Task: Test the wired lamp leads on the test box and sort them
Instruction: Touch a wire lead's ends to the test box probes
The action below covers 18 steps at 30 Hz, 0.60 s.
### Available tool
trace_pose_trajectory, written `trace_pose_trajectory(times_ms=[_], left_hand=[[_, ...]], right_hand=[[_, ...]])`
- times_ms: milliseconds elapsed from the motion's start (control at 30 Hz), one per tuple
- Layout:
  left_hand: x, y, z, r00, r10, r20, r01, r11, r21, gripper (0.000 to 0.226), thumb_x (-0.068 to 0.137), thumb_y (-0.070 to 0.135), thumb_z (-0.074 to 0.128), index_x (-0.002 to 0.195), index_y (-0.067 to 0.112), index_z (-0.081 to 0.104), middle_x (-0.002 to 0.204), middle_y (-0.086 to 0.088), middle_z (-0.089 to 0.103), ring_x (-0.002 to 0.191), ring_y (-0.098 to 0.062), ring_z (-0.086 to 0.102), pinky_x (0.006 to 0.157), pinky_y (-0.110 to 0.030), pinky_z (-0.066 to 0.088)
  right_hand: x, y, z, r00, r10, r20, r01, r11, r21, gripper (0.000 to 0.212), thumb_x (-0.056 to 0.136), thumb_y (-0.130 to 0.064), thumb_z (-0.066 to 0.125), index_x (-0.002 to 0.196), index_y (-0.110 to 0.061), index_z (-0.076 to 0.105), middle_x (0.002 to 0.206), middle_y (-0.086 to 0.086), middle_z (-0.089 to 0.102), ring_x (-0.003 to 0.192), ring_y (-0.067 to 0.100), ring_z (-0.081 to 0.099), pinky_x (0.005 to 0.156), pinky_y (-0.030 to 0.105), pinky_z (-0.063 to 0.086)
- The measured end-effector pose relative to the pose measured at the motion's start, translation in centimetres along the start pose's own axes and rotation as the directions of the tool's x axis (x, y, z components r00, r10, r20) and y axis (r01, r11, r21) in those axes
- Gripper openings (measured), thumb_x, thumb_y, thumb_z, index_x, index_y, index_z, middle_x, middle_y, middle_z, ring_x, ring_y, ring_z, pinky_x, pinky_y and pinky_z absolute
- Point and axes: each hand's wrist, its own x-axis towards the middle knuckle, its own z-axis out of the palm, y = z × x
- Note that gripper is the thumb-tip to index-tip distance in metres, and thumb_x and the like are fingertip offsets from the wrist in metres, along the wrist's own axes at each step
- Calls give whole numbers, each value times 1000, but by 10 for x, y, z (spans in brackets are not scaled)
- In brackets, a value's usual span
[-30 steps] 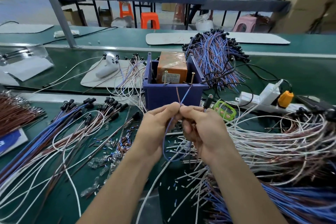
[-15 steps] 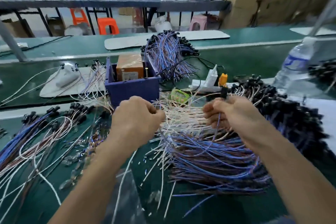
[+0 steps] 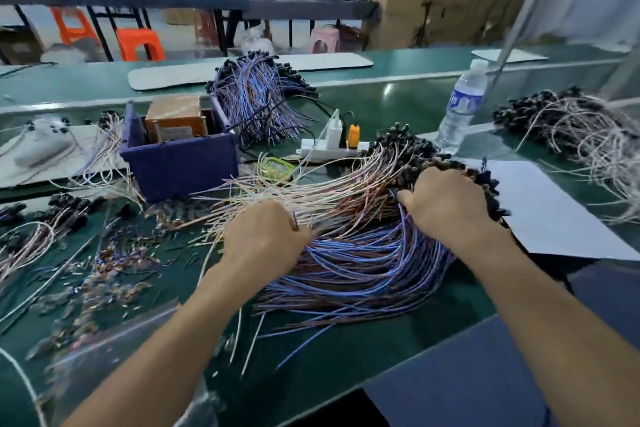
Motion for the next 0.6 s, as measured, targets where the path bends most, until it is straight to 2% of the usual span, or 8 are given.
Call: trace_pose_trajectory(times_ms=[100, 200, 300, 367, 467, 533, 600], left_hand=[[-3, -6, 4, 999, -23, -40, 26, 996, 85, 56, 89, 65, 64, 61, 18, 71, 55, 4, 62, 53, -17, 58, 48, -24, 37], [-4, -14, 0, 997, -49, -66, 52, 998, 45, 57, 87, 71, 63, 61, 20, 69, 55, 7, 62, 56, -15, 58, 52, -25, 36], [1, -24, -12, 991, -98, -88, 94, 995, -45, 48, 85, 66, 66, 62, 25, 70, 60, 8, 64, 64, -17, 61, 63, -30, 43], [1, -30, -22, 983, -90, -159, 91, 996, -3, 39, 86, 56, 68, 63, 25, 69, 61, 7, 64, 65, -22, 60, 61, -30, 42], [-1, -44, -34, 951, -58, -302, 101, 987, 127, 25, 84, 46, 68, 72, 26, 74, 63, 2, 62, 63, -26, 54, 58, -30, 35], [-3, -61, -40, 937, -92, -337, 152, 976, 155, 26, 86, 50, 69, 76, 26, 75, 70, -1, 68, 67, -28, 59, 60, -30, 34], [-7, -88, -45, 924, -154, -350, 217, 965, 149, 29, 90, 50, 69, 79, 24, 75, 76, -4, 71, 77, -31, 67, 63, -31, 36]], right_hand=[[-5, 6, 8, 996, -20, -88, 13, 996, -86, 55, 94, -58, 62, 62, -19, 42, 57, -1, 40, 56, 24, 43, 58, 32, 35], [-17, 0, 10, 972, -51, -228, 29, 995, -96, 58, 92, -60, 63, 55, -18, 50, 46, -4, 40, 44, 21, 38, 51, 27, 27], [-33, -32, 14, 946, -140, -292, 144, 990, -10, 53, 94, -56, 61, 57, -17, 60, 44, -7, 45, 46, 21, 48, 55, 27, 34], [-43, -67, 17, 917, -247, -312, 263, 965, 11, 48, 94, -47, 62, 56, -18, 62, 43, -8, 47, 43, 17, 48, 55, 27, 36], [-55, -130, 24, 877, -387, -283, 432, 895, 114, 40, 95, -44, 60, 65, -19, 67, 55, -3, 60, 53, 20, 57, 58, 29, 39], [-60, -171, 28, 836, -471, -281, 525, 835, 166, 36, 93, -48, 62, 72, -20, 68, 65, 1, 66, 61, 25, 60, 59, 30, 33], [-64, -211, 32, 814, -526, -246, 575, 789, 219, 32, 93, -48, 61, 79, -21, 69, 75, 2, 70, 70, 28, 66, 60, 31, 34]])
